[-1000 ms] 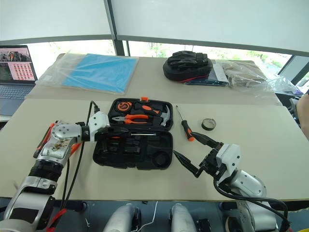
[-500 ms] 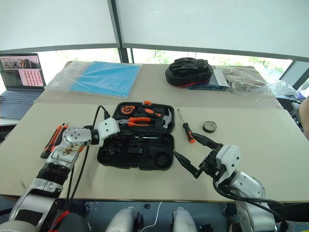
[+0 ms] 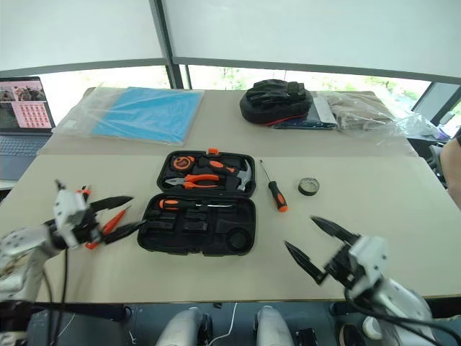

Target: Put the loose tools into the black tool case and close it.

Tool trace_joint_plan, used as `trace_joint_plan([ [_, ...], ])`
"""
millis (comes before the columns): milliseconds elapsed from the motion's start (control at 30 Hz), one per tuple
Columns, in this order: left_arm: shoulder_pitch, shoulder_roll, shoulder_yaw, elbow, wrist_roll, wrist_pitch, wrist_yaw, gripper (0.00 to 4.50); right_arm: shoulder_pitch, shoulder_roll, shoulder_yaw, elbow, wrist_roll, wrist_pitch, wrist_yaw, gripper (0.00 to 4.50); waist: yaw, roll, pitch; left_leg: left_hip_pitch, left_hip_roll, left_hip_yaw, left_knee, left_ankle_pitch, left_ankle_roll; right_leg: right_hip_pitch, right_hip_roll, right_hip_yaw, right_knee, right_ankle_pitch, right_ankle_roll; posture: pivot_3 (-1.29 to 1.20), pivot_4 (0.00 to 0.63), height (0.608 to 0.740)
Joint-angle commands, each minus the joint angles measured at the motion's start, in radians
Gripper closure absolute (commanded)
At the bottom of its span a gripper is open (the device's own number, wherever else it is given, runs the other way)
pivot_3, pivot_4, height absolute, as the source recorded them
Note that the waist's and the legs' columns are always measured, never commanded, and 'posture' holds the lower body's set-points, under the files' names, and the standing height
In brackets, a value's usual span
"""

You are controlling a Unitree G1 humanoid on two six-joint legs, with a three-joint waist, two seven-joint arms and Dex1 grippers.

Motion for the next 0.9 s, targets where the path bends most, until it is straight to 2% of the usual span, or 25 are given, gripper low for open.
trace_joint_plan([
  [33,0.03,0.036,0.045,-0.002,-0.035,-0.058,-0.107,0.09,0.027,0.027,-0.055,0.014,0.001,-0.047,-0.023,0.0,0.002,0.0,0.0,0.0,0.0,0.0,0.0,0.0,0.0,0.0,0.0,0.0,0.0,-0.003,-0.003,0.0,0.15,0.74],
  [133,0.023,0.024,0.046,-0.034,-0.072,-0.014,-0.105,0.09,-0.012,0.017,-0.045,-0.009,-0.005,0.037,-0.086,0.0,0.002,0.001,0.001,0.002,0.001,0.001,0.0,0.0,0.0,0.0,-0.001,0.0,0.0,-0.006,0.0,0.0,0.15,0.74],
  [233,0.002,0.01,0.029,-0.088,-0.126,0.055,-0.088,0.09,-0.146,-0.046,-0.011,-0.056,-0.028,0.272,-0.227,0.0,-0.005,0.0,0.001,0.002,0.002,0.002,0.001,0.0,-0.001,0.0,-0.001,0.001,0.0,-0.005,-0.001,0.0,0.15,0.74],
  [367,-0.035,-0.018,0.017,-0.195,-0.231,0.198,-0.021,0.09,-0.414,-0.151,0.069,-0.045,-0.007,0.533,-0.275,0.0,-0.014,0.0,0.001,0.002,0.002,0.005,0.0,0.0,0.0,-0.002,0.0,0.004,0.001,-0.001,-0.006,0.0,0.15,0.74],
  [533,-0.092,-0.05,-0.02,-0.264,-0.227,0.223,0.02,0.09,-0.764,-0.242,0.221,0.133,-0.033,0.849,-0.261,0.0,-0.015,-0.001,0.002,0.0,0.001,0.003,-0.001,0.0,0.0,-0.002,0.003,0.003,0.0,0.003,-0.003,0.0,0.15,0.74],
  [667,-0.1,-0.065,-0.048,-0.271,-0.193,0.199,0.019,0.09,-0.968,-0.228,0.336,0.292,-0.086,0.982,-0.26,0.0,-0.015,-0.001,0.002,-0.002,-0.001,0.003,-0.001,0.0,0.0,-0.003,0.003,0.002,-0.001,0.003,-0.003,0.0,0.15,0.74],
  [800,-0.099,-0.083,-0.055,-0.277,-0.178,0.191,0.029,0.09,-1.059,-0.195,0.419,0.379,-0.137,1.025,-0.257,0.0,-0.015,-0.001,0.002,-0.006,-0.001,0.002,-0.001,0.0,0.001,-0.005,0.002,0.001,-0.001,0.003,-0.001,0.0,0.15,0.74],
  [900,-0.098,-0.094,-0.058,-0.286,-0.173,0.187,0.044,0.0,-1.114,-0.144,0.476,0.45,-0.186,1.035,-0.276,0.72,-0.018,-0.001,0.002,-0.007,-0.001,0.002,-0.001,-0.001,0.001,-0.006,0.001,0.001,-0.002,0.003,0.0,0.0,0.15,0.74],
])
